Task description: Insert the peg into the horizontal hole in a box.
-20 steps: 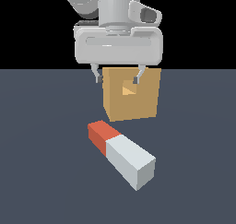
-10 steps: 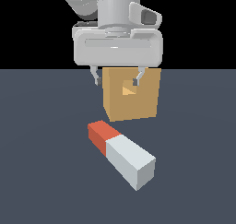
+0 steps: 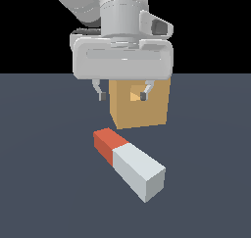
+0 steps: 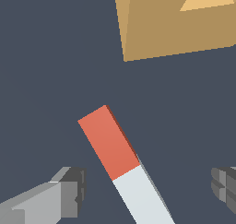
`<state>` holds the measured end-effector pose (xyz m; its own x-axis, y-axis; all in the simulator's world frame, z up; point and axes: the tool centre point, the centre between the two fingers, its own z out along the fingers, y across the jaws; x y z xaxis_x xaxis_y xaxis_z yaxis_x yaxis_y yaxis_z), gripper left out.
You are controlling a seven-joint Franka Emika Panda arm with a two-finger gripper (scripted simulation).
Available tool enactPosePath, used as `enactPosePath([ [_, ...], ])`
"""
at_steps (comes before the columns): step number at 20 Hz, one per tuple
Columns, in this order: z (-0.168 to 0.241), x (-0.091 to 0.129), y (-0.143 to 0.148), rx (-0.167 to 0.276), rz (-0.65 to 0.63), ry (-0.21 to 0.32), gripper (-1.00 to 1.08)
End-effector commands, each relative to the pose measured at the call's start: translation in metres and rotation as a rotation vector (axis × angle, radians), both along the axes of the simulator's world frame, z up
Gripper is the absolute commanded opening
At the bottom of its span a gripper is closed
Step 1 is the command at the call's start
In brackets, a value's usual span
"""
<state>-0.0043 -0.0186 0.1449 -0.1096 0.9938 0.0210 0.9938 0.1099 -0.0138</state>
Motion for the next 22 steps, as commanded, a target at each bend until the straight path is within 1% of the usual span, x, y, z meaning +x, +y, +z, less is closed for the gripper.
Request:
enactPosePath([
  [1,-0.007,0.0,-0.009,-0.001,0.05,-0.002,1.0],
  [8,-0.028,0.002,-0.034,-0.005,0.201,-0.007,1.0],
  [15,-0.048,0.009,-0.059,-0.009,0.354,-0.014,1.0],
  [22,-0.064,0.018,-0.077,-0.013,0.468,-0.018,1.0],
])
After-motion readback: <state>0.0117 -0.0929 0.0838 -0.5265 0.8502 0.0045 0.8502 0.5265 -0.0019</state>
